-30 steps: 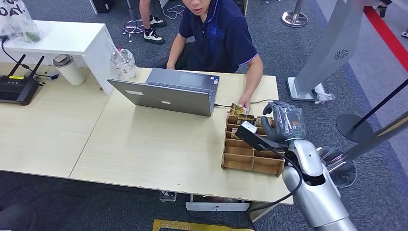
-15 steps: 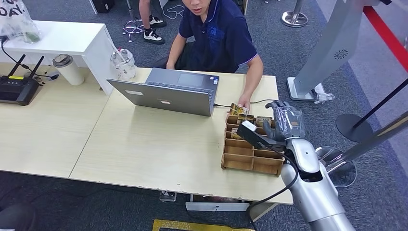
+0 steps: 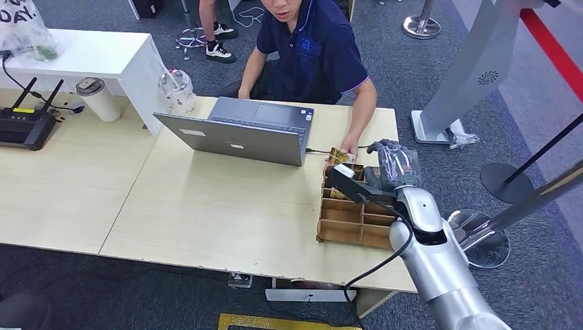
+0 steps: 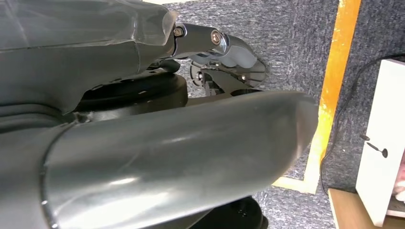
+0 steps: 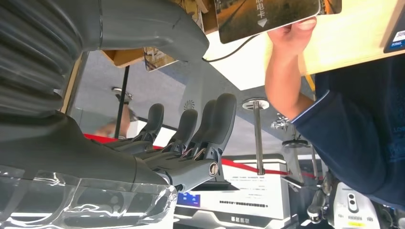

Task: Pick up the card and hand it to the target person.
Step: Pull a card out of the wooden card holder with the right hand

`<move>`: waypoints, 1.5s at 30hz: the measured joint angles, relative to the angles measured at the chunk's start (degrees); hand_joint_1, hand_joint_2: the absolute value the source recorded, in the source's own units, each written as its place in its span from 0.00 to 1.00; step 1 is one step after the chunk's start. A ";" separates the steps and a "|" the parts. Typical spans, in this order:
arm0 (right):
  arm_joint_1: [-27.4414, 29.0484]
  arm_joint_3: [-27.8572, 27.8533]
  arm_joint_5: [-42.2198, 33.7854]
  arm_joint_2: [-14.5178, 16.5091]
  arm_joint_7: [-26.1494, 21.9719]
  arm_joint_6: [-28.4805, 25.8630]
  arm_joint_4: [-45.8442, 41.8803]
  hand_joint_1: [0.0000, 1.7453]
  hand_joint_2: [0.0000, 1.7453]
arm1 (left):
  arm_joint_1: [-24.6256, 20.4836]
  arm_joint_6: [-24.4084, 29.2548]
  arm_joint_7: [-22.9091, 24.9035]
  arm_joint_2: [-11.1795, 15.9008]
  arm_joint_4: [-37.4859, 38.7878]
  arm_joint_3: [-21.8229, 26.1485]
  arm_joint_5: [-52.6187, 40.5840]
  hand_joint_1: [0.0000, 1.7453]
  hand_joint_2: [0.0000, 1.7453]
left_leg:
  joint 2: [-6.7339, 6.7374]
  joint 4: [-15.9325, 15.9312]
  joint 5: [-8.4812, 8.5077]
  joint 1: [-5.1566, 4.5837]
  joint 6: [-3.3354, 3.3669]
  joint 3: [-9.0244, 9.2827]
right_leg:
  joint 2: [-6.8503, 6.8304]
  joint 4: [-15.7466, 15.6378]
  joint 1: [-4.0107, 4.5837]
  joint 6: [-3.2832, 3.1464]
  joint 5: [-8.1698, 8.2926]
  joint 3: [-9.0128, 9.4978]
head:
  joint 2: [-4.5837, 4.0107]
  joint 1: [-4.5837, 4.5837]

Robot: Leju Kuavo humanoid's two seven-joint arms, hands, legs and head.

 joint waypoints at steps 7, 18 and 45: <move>-0.38 -0.01 -0.04 0.22 0.13 -0.74 1.47 0.51 1.00 | -0.67 0.04 0.27 -0.05 0.00 0.00 -0.42 0.00 0.00 | 0.00 0.00 0.00 0.00 0.00 0.01 | 0.00 0.00 0.00 0.00 0.00 0.00 | 0.00 0.00; -0.20 -0.96 -0.07 0.19 0.62 -1.07 1.65 0.50 1.00 | -0.74 -0.45 -0.28 -0.01 0.02 0.00 -1.86 0.00 0.00 | 0.01 0.00 0.00 0.00 0.00 0.01 | 0.01 0.00 0.00 0.00 0.00 -0.01 | 0.00 0.00; 2.99 -2.30 -0.13 -1.14 1.00 -2.61 1.47 0.73 1.00 | -0.72 -1.66 -0.44 0.39 0.15 0.00 -3.21 0.00 0.00 | 0.03 0.00 0.00 0.01 0.00 0.03 | 0.01 0.00 0.01 0.00 0.01 0.00 | 0.00 0.00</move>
